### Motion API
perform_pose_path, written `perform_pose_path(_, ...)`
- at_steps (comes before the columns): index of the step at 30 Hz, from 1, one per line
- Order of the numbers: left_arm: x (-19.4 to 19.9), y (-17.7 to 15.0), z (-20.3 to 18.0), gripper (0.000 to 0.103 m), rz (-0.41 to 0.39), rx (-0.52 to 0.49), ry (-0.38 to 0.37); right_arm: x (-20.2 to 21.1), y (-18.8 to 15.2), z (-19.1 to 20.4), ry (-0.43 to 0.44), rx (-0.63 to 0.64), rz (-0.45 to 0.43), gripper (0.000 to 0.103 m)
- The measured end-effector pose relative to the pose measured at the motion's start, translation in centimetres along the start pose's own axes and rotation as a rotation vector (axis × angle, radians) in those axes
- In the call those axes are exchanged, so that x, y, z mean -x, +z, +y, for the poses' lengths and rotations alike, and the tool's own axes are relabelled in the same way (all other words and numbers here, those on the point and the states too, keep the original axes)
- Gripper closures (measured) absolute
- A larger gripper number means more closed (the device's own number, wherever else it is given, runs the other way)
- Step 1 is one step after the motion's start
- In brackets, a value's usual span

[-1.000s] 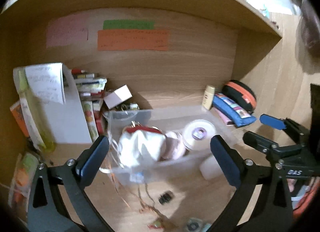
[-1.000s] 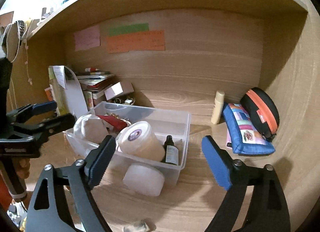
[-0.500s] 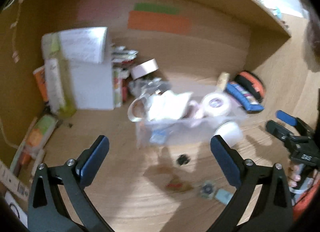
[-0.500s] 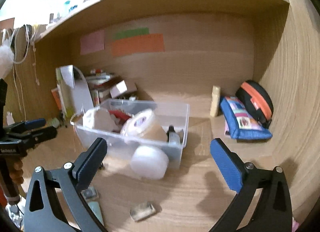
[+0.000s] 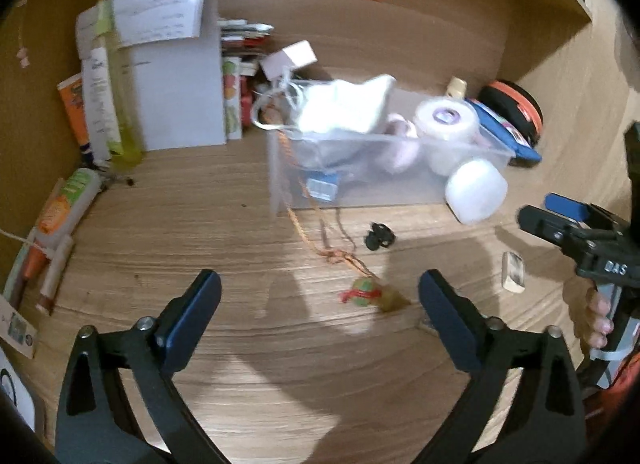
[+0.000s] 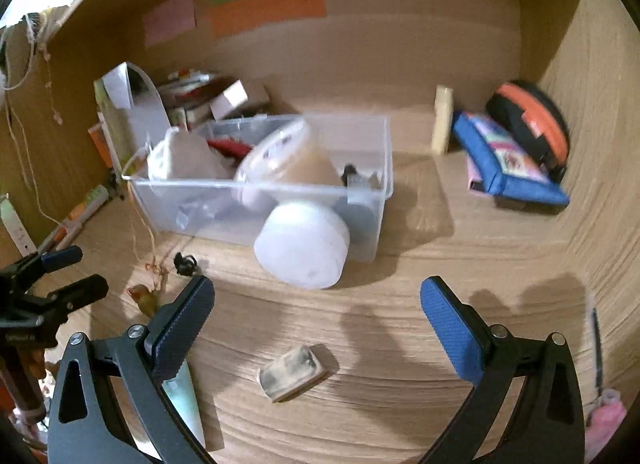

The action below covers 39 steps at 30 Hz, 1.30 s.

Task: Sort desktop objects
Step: 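Grasp the green bead charm with the left tool while the right tool grasps the white round tub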

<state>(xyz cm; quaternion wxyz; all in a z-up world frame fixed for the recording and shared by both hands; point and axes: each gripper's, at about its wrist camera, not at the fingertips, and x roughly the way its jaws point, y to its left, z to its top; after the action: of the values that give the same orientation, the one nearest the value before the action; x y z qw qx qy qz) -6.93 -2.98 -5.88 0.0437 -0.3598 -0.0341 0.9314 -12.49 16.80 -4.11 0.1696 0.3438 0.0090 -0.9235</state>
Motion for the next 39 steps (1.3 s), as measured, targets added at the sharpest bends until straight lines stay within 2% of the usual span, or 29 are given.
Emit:
perform_pose_path(1, -0.4, 0.0, -0.2, 0.016, 0.017, -0.007, -0.013, -0.3, 0.1, 0.0, 0.001, -0.004, 0.009, 0.000)
perform_pose_path(5, -2.0, -0.1, -0.7, 0.023, 0.083, -0.019, -0.041, -1.3, 0.6, 0.3, 0.007, -0.013, 0.046, 0.000)
perform_pose_path(9, -3.4, -0.2, -0.8, 0.036, 0.133, -0.003, -0.065, -2.5, 1.2, 0.8, -0.007, -0.014, 0.067, 0.002)
perform_pose_path(11, -3.4, -0.1, -0.9, 0.037, 0.128, -0.010, -0.062, -3.3, 1.5, 0.8, -0.008, -0.028, 0.085, 0.002)
perform_pose_path(17, -3.2, -0.4, -1.4, 0.043, 0.126, -0.043, -0.066, -5.2, 2.1, 0.4, -0.007, -0.083, 0.128, 0.016)
perform_pose_path(21, -3.0, -0.7, -1.5, 0.060, 0.104, -0.061, -0.046, -6.6, 2.1, 0.2, 0.016, -0.118, 0.168, 0.033)
perform_pose_path(24, -2.8, -0.9, -0.9, 0.070, 0.095, -0.048, -0.055, -7.0, 1.9, 0.0, 0.031, -0.152, 0.172, 0.040)
perform_pose_path(33, -2.0, -0.8, 0.5, 0.074, 0.083, 0.006, -0.063, -6.1, 1.5, 0.2, 0.076, -0.146, 0.155, 0.040)
perform_pose_path(39, -0.9, -0.1, 0.9, 0.074, 0.031, 0.024, -0.052, -4.4, 1.5, 1.2, 0.083, -0.088, 0.109, 0.041)
